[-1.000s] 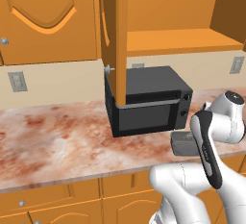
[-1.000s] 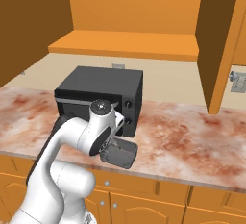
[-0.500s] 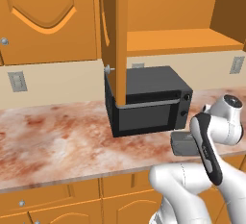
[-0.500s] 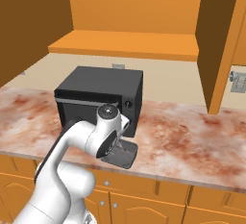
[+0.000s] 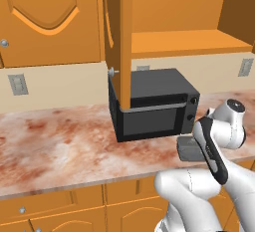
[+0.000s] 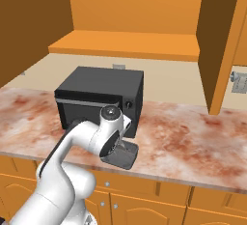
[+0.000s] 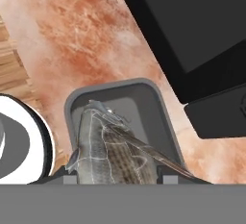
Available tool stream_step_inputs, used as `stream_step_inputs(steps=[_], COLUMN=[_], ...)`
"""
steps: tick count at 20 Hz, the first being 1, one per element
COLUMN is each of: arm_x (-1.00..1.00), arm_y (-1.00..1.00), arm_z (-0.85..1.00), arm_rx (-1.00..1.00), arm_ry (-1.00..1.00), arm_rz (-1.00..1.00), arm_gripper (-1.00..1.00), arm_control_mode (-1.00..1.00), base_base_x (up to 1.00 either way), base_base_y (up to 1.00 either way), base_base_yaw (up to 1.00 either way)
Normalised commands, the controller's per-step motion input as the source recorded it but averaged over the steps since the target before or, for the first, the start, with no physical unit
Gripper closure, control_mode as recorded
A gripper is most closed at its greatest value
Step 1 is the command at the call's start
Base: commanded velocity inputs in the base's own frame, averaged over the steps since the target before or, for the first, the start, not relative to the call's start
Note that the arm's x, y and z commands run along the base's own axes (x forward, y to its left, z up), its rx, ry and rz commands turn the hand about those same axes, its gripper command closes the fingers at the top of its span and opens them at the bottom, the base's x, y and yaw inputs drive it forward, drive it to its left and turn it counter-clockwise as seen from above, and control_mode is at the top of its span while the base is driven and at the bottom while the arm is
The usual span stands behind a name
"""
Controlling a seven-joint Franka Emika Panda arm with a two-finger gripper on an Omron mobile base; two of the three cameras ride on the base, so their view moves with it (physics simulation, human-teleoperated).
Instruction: Retrieve the tupperware from the cabinet, then place the raw meat into the tupperware to avoid contamination.
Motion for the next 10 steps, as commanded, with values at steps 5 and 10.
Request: stream_step_inputs(steps=[5,10], arm_x=[0.16,0.12], arm_y=[0.0,0.0], arm_z=[-0.13,-0.14], arm_rx=[0.0,0.0], arm_ry=[0.01,0.01], arm_rz=[0.0,0.0], arm_gripper=[1.0,1.0], arm_control_mode=[-1.0,-1.0], base_base_x=[0.0,0.0], base_base_y=[0.0,0.0], base_base_yaw=[0.0,0.0])
